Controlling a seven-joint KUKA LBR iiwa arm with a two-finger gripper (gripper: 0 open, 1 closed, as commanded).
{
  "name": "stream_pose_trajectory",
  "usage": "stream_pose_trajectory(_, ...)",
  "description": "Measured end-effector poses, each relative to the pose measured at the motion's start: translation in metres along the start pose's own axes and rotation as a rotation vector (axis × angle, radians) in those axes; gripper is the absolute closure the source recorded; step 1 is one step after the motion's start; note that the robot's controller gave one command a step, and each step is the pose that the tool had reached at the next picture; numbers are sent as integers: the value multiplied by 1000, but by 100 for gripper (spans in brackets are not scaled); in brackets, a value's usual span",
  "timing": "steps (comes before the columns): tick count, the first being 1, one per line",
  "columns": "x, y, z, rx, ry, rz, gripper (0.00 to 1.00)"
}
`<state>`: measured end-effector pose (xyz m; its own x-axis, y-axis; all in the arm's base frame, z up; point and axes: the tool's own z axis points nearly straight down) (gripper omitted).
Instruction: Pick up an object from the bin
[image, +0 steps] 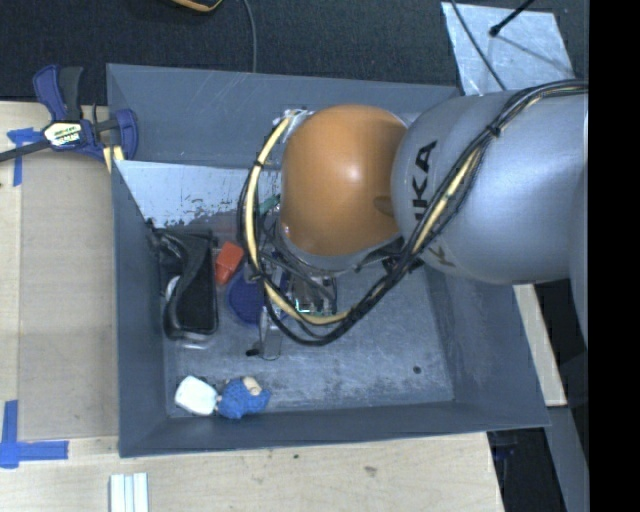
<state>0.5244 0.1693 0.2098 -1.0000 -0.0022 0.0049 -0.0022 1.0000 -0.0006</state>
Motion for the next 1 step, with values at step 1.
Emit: stream_pose_trajectory(1,-50,36,121,2,-19,-666,0)
